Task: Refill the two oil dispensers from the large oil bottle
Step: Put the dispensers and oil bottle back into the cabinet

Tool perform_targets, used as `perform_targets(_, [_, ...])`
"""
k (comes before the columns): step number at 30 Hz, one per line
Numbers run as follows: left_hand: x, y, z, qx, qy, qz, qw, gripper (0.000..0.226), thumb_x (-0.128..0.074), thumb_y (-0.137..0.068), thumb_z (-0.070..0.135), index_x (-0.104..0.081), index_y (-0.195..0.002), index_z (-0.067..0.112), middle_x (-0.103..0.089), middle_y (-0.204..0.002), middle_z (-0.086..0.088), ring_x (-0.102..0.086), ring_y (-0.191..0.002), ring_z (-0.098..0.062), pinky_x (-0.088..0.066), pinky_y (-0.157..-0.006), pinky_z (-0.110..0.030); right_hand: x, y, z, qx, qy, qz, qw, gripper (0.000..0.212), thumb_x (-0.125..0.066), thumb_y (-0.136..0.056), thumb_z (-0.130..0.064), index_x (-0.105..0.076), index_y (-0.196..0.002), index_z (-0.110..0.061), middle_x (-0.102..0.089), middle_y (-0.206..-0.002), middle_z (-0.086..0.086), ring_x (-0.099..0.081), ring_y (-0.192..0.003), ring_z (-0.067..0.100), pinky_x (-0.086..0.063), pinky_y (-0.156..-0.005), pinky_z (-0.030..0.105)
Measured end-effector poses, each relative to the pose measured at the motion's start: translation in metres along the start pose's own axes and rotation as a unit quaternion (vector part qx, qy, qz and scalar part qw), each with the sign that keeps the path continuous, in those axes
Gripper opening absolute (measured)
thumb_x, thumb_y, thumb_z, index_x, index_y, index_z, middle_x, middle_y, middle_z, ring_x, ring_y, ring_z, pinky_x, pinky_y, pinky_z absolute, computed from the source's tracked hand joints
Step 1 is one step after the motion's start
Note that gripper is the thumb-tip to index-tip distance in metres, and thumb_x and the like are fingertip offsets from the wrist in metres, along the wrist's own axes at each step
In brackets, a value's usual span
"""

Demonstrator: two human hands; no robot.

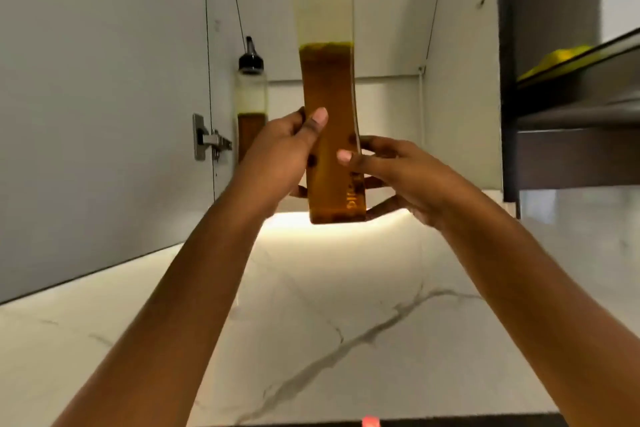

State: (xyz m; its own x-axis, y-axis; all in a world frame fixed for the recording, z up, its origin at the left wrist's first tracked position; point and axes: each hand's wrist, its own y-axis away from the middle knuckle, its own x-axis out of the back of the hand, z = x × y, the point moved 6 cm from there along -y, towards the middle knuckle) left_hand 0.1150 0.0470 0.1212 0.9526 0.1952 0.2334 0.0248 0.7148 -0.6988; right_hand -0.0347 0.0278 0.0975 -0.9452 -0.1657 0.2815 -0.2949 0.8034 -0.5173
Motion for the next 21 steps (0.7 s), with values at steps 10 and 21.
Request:
perform_targets(10, [-0.017, -0.072, -0.018, 0.076, -0.005, -0.022, 0.997, 0.05, -0.039, -0.1, 0.044, -0.039, -0.144, 0.021, -0.049, -0.143, -0.005, -0.047, -0.13, -0.034, -0.044, -0.099, -0.06, 0.024, -0.089, 0.02, -0.064, -0.016, -0.005, 0.998, 0.061, -0.065, -0.083, -0.033, -0.04, -0.137, -0.019, -0.057, -0.12, 0.005, -0.056, -0.108, 0.031, -0.054, -0.079, 0.051])
perform_targets(21, [-0.028, -0.09, -0.057, 0.081, -0.001, 0.007, 0.997, 0.049, -0.037, -0.101, 0.04, -0.035, -0.148, 0.025, -0.045, -0.147, -0.004, -0.045, -0.132, -0.032, -0.043, -0.102, -0.057, 0.018, -0.119, 0.052, -0.074, -0.02, 0.026, 0.997, 0.057, -0.065, -0.084, -0.03, -0.043, -0.136, -0.019, -0.06, -0.12, 0.005, -0.059, -0.104, 0.024, -0.047, -0.085, 0.038])
